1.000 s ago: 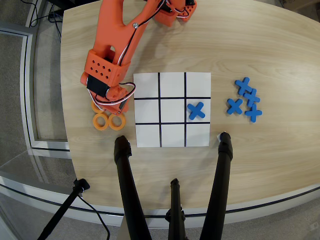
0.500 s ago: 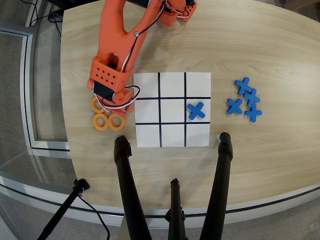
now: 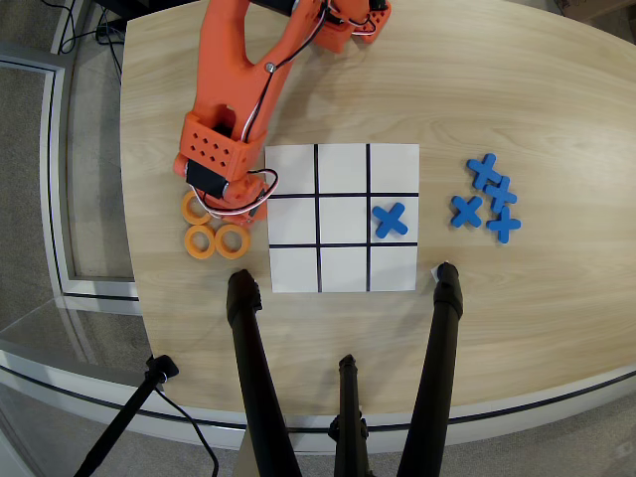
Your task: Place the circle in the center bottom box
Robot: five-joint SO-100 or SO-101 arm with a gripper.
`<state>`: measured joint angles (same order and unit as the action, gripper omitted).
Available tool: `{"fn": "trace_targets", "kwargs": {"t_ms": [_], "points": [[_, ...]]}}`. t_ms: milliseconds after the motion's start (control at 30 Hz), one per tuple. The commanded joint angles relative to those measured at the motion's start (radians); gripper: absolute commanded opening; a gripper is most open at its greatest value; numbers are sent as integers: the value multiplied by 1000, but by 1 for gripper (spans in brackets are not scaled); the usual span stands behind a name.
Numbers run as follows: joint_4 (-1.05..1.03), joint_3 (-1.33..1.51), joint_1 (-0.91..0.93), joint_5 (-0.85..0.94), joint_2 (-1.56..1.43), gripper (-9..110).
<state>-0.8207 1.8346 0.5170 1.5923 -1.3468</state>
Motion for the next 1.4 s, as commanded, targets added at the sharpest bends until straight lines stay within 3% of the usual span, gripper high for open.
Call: {"fn": "trace_targets", "kwargs": {"t_ms": [0, 200, 467, 667, 833, 1067, 1267, 1367], "points": [[-67, 8, 14, 25, -25, 15], [-121, 8, 32, 52, -29, 14], [-126, 20, 51, 97, -12, 0], [-132, 64, 69, 129, -52, 0], [-291, 63, 43, 120, -204, 0], [-607, 14, -155, -28, -492, 0], [-580, 143, -425, -209, -617, 0], [-463, 270, -515, -273, -634, 0]]}}
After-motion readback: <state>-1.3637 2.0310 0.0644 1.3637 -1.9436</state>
